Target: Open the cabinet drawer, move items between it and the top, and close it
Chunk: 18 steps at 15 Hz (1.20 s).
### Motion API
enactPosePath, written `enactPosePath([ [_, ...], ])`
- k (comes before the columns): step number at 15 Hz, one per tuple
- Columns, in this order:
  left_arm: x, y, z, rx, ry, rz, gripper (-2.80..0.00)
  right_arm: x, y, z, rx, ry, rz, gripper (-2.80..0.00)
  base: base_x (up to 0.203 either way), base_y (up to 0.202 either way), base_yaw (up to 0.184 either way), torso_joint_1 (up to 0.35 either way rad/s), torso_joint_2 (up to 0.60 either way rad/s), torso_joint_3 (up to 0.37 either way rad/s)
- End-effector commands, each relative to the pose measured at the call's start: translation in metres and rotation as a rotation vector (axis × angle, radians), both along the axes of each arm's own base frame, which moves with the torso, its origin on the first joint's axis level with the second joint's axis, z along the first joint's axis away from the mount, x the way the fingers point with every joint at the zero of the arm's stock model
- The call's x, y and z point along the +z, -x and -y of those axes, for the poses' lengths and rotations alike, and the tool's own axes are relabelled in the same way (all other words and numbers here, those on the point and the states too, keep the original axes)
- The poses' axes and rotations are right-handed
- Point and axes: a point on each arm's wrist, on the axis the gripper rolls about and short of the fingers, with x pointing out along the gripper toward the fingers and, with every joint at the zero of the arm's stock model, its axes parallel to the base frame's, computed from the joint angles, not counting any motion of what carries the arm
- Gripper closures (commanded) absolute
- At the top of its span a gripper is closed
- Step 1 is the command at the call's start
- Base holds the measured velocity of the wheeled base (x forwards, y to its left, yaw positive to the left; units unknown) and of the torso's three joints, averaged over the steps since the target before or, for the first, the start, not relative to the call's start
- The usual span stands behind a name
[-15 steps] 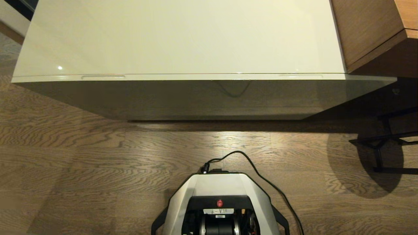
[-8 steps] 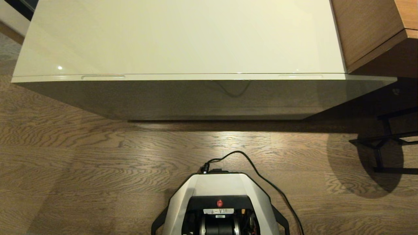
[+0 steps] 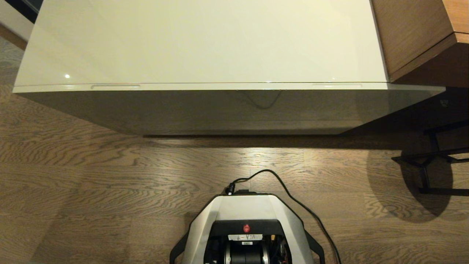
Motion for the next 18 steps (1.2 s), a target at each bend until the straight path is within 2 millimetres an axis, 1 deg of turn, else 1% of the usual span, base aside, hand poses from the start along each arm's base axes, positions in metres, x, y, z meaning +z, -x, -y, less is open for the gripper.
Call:
enactPosePath([
  [1, 0.0000, -0.0001, 0.0000, 0.001, 0.000, -0.001, 0.00, -0.0004, -0.0002, 0.0000, 0.002, 0.000, -0.002, 0.00, 0.000, 0.000, 0.000, 0.000, 0.00, 0.000],
  [18, 0.0000, 0.0000, 0.0000, 0.001, 0.000, 0.000, 0.00, -0.0004, -0.0002, 0.0000, 0.000, 0.000, -0.002, 0.00, 0.000, 0.000, 0.000, 0.000, 0.00, 0.000],
])
